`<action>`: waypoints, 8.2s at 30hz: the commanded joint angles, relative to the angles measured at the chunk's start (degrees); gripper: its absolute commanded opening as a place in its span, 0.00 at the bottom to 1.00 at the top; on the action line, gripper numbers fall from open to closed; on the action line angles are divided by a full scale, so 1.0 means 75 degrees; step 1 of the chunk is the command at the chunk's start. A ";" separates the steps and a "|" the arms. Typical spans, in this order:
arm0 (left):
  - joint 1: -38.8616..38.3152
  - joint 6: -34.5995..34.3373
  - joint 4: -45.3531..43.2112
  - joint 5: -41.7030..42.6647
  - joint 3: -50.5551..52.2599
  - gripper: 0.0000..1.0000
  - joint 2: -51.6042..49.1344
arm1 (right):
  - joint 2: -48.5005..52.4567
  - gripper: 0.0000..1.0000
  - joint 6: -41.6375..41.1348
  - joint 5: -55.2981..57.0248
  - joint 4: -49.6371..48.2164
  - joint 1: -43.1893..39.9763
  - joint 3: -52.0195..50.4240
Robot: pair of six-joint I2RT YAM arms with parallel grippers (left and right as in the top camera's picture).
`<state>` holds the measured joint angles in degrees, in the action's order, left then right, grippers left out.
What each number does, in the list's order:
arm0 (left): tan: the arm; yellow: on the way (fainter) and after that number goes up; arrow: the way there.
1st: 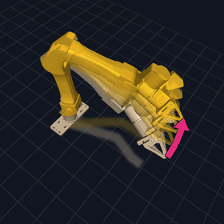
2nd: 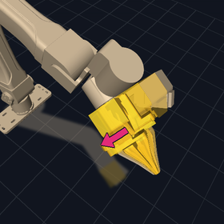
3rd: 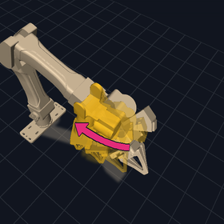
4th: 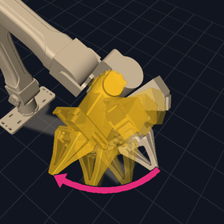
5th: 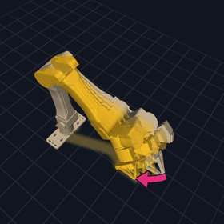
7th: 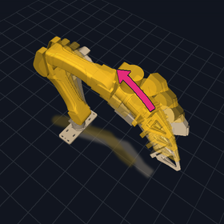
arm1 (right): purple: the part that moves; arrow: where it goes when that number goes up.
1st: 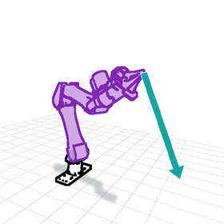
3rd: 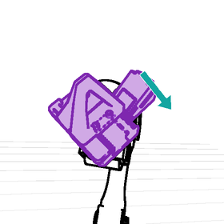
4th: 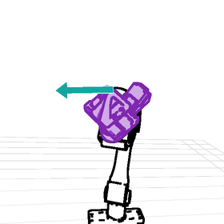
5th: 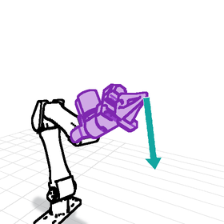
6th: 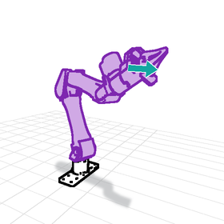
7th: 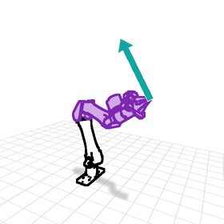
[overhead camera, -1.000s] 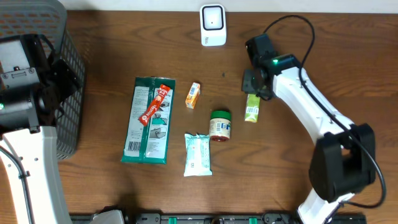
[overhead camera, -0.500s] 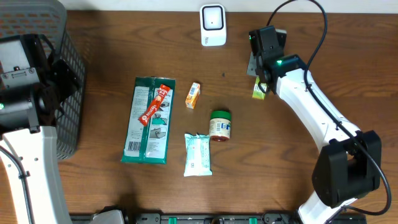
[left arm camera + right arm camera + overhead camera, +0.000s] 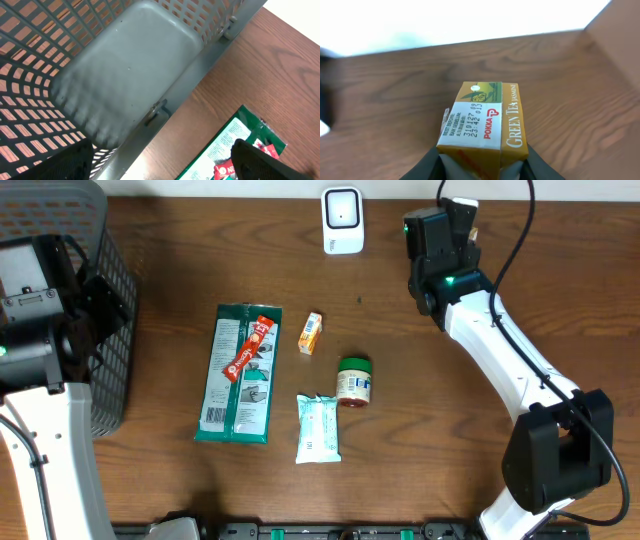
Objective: Scan the item barcode
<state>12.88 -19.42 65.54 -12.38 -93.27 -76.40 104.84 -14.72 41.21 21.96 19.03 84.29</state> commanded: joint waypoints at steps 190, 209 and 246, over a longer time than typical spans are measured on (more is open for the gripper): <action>0.0029 0.0067 0.0003 -0.0096 -0.0050 0.88 -0.0044 | 0.2719 0.82 -0.1003 -0.6921 0.8990 -0.1716 0.6796; 0.0029 0.0067 0.0000 -0.0096 -0.0050 0.88 -0.0044 | 0.3940 0.62 -0.0804 -0.6376 0.8676 -0.1174 0.6787; 0.0029 0.0067 0.0000 -0.0096 -0.0050 0.88 -0.0044 | 0.3182 0.13 -0.0606 -0.4674 0.7076 -0.0705 0.6767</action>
<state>12.88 -19.42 65.54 -12.38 -93.27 -76.49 131.02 -19.92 4.43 75.72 12.99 134.96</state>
